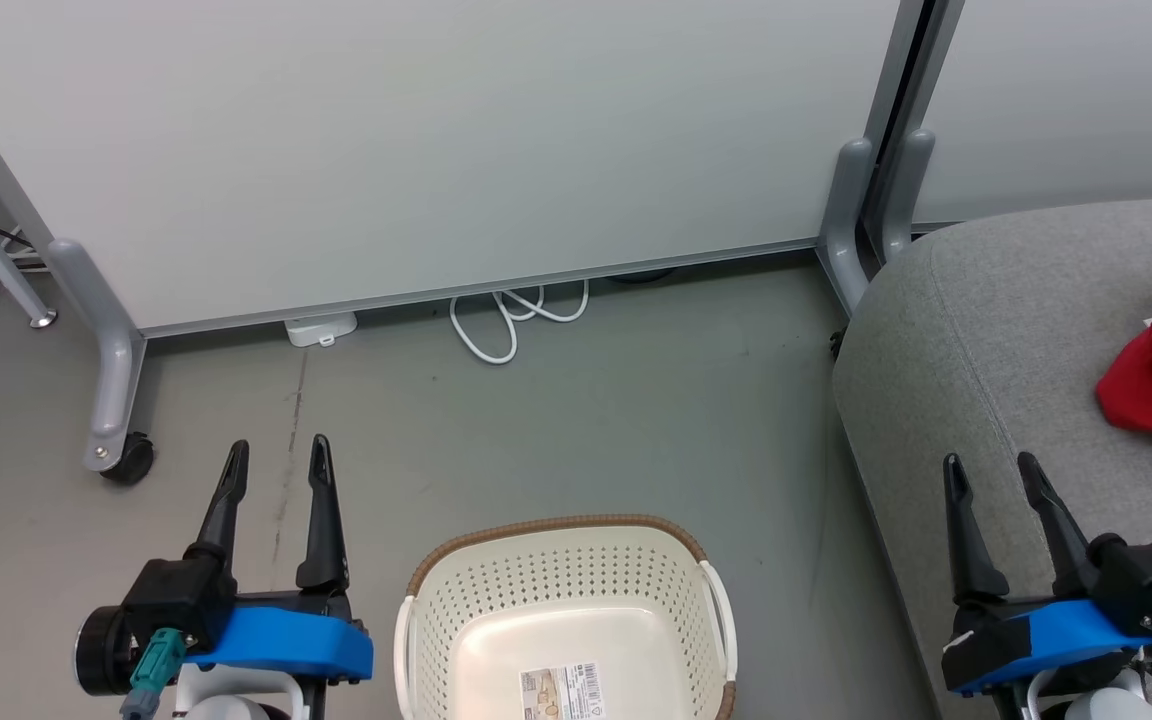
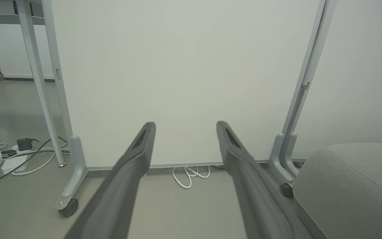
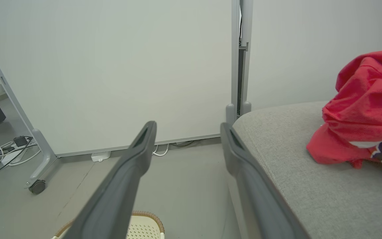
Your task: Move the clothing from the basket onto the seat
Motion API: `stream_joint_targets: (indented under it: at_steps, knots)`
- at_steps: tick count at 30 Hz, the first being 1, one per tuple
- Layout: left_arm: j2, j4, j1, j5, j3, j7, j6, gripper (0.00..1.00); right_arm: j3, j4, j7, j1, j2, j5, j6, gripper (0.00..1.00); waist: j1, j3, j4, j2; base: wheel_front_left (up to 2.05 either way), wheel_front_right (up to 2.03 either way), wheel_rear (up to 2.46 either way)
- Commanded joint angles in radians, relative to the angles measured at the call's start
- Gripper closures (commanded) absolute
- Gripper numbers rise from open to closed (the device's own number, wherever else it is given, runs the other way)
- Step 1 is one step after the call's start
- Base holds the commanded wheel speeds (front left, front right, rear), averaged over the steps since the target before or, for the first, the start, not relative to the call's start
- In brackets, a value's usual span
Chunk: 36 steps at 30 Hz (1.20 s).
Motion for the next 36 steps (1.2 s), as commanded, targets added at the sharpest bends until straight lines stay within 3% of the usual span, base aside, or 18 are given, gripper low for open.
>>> stream_joint_targets:
  at_steps: [1, 2, 8, 36]
  knots:
    - [-0.001, 0.0, 0.002, 0.006, -0.002, -0.003, 0.006, 0.0, 0.001, 0.0, 0.0, 0.001, 0.0, 0.001, 0.0, 0.0, 0.0, 0.0, 0.001, 0.0, 0.0, 0.0, 0.0]
    - [0.0, 0.003, 0.001, 0.001, 0.0, 0.0, 0.0, 1.0, 0.001, 0.003, 0.0, 0.0, 0.0, 0.001, 0.0, 1.0, 0.0, 0.0, 0.001, 0.0, 0.0, 0.0, 0.0]
    - [-0.001, 0.046, 0.03, -0.013, 0.002, 0.011, -0.001, 1.0, -0.001, 0.046, 0.005, 0.01, 0.005, 0.014, 0.0, 1.0, 0.0, -0.001, 0.001, 0.0, 0.0, 0.0, 0.0]
    - [-0.001, 0.032, 0.008, -0.501, 0.057, 0.137, -0.023, 1.0, -0.012, 0.014, 0.134, 0.002, 0.009, 0.514, 0.0, 1.0, 0.0, -0.007, 0.002, 0.0, 0.0, 0.0, 0.0]
